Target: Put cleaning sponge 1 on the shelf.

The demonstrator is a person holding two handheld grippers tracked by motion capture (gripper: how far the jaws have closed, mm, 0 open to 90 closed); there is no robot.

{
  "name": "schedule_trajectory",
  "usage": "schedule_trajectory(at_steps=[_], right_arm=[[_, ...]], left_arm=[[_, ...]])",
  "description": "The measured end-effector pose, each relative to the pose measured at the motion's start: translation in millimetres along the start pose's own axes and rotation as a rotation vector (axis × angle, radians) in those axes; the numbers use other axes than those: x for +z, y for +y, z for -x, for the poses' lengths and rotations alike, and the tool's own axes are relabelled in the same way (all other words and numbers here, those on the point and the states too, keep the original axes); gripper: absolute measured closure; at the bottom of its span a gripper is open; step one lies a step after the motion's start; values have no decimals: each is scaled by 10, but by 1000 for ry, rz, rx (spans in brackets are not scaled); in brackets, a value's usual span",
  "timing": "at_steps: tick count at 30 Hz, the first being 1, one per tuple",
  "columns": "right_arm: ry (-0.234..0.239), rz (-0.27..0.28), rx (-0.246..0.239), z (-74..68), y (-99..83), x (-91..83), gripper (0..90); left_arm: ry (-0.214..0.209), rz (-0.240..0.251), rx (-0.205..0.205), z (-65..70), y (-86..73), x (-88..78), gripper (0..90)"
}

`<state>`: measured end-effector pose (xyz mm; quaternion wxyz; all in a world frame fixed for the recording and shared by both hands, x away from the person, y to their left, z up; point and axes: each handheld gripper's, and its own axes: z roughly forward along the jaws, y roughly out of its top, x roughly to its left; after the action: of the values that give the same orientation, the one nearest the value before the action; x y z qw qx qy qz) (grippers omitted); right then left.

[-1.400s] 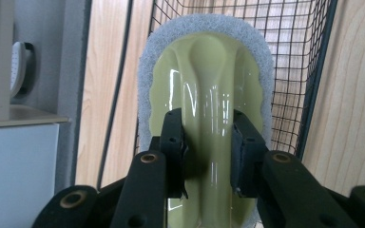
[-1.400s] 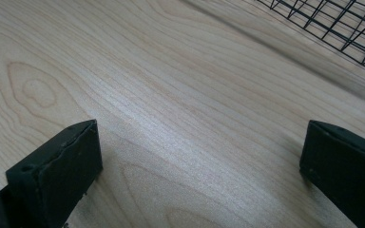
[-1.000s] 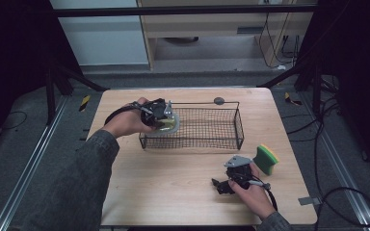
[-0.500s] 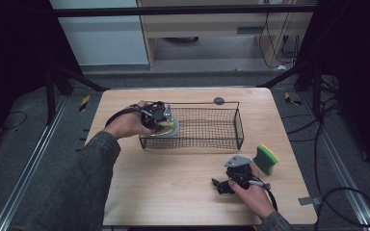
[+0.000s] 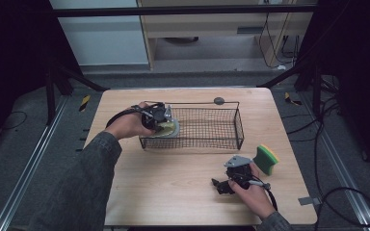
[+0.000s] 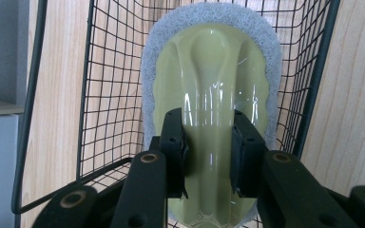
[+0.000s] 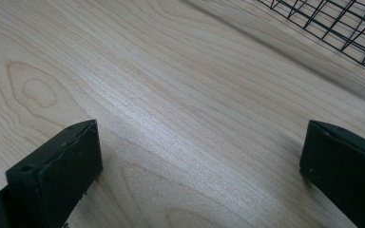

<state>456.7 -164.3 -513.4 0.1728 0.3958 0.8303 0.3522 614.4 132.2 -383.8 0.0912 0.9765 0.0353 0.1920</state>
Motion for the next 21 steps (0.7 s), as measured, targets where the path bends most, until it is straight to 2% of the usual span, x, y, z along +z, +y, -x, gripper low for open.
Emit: schedule_trajectory(at_steps=[3, 4, 21], right_arm=[[0, 0, 0, 0, 0, 0, 5], [0, 0, 0, 0, 0, 0, 5], [0, 1, 0, 0, 0, 1, 4]], left_arm=[[2, 1, 9, -5, -6, 10, 707], [-7, 3, -4, 6, -13, 18, 707], [-33, -11, -23, 39, -38, 105, 700]])
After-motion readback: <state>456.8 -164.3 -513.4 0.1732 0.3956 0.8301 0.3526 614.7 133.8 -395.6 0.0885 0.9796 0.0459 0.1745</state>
